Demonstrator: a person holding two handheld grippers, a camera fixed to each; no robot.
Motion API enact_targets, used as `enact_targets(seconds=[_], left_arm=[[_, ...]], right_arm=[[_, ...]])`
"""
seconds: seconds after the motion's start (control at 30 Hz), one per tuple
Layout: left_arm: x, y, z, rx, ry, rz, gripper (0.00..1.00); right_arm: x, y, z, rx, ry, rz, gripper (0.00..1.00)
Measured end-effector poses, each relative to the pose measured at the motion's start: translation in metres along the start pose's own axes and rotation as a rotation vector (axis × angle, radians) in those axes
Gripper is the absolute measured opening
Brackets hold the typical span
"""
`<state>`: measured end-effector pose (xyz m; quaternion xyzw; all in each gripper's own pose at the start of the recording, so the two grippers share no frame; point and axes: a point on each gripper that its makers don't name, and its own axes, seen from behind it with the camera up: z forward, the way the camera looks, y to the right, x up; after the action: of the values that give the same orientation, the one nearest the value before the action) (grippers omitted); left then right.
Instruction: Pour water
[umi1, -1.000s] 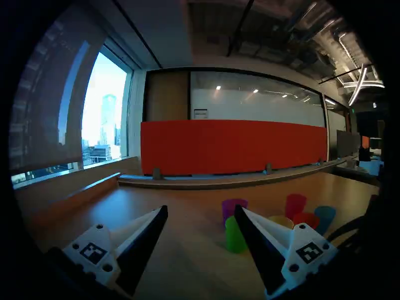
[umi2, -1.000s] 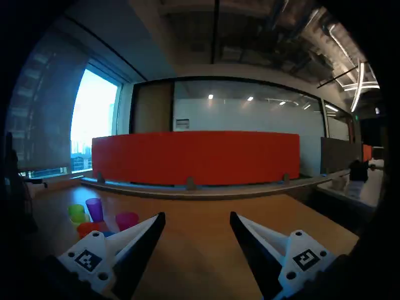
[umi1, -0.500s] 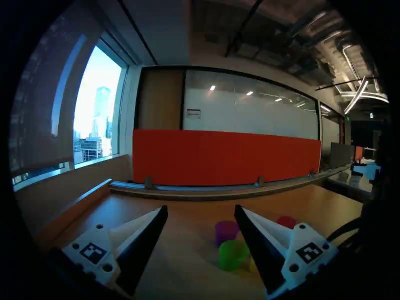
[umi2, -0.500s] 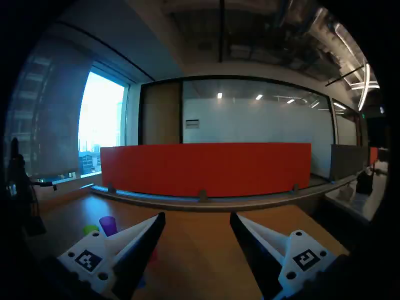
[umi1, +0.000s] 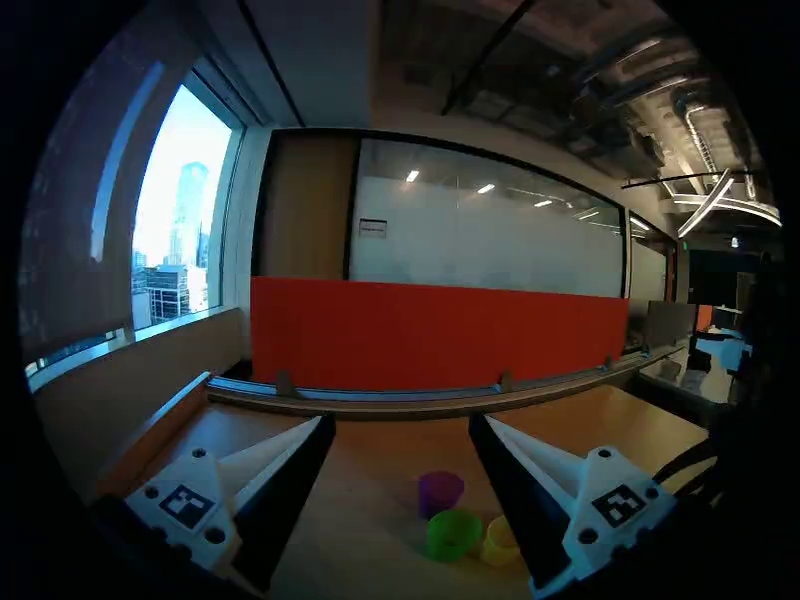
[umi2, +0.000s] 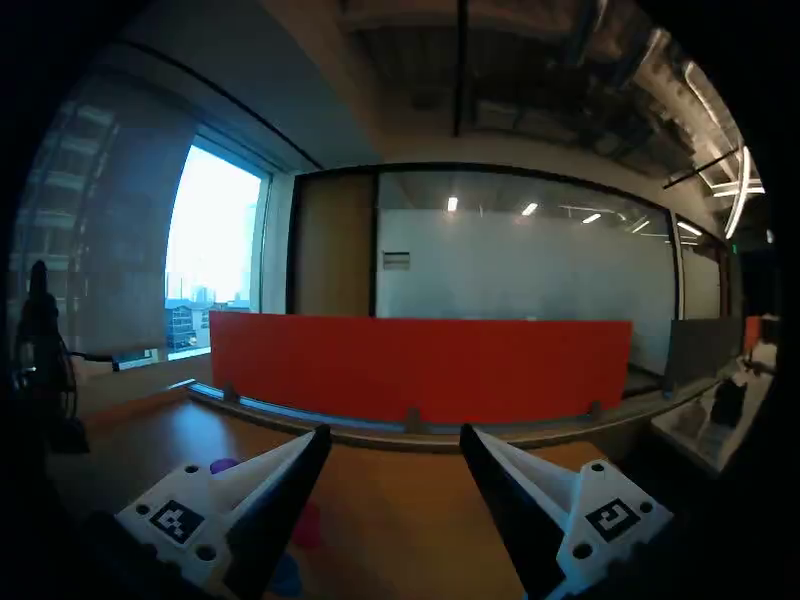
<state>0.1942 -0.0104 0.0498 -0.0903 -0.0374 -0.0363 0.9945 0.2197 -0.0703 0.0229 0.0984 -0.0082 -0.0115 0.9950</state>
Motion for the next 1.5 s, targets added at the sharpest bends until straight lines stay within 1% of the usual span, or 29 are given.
enact_targets(seconds=[0.17,0.27,0.37,0.57,0.67,0.87,1.1,1.27,1.37,1.5], left_arm=[[0.017,0.011,-0.001,-0.042,-0.005,-0.003,0.99],[0.022,0.018,-0.001,-0.068,-0.012,-0.011,0.99],[0.025,0.023,0.0,-0.09,-0.016,-0.01,0.99],[0.024,0.03,-0.001,-0.128,-0.018,0.014,0.99],[0.023,0.036,-0.002,-0.158,-0.021,0.013,0.99],[0.025,0.052,-0.004,-0.244,-0.02,0.008,0.99],[0.025,0.07,-0.006,-0.324,-0.024,0.008,0.99],[0.024,0.083,-0.009,-0.381,-0.029,-0.002,0.99],[0.024,0.09,-0.01,-0.411,-0.029,-0.016,0.99],[0.023,0.092,-0.01,-0.429,-0.03,-0.022,0.99]], right_arm=[[0.013,-0.001,0.003,0.005,0.0,0.0,1.0],[0.017,-0.003,0.004,0.012,-0.001,-0.001,1.0],[0.016,-0.006,0.005,0.018,-0.011,0.006,1.0],[0.012,-0.011,0.007,0.05,-0.02,0.02,1.0],[0.012,-0.016,0.007,0.081,-0.021,0.017,1.0],[0.012,-0.03,0.007,0.159,-0.024,0.004,1.0],[0.016,-0.057,0.002,0.279,-0.014,0.004,1.0],[0.02,-0.076,-0.004,0.359,-0.009,0.021,1.0],[0.022,-0.081,-0.005,0.384,-0.003,0.038,1.0],[0.023,-0.08,-0.005,0.394,-0.001,0.051,1.0]])
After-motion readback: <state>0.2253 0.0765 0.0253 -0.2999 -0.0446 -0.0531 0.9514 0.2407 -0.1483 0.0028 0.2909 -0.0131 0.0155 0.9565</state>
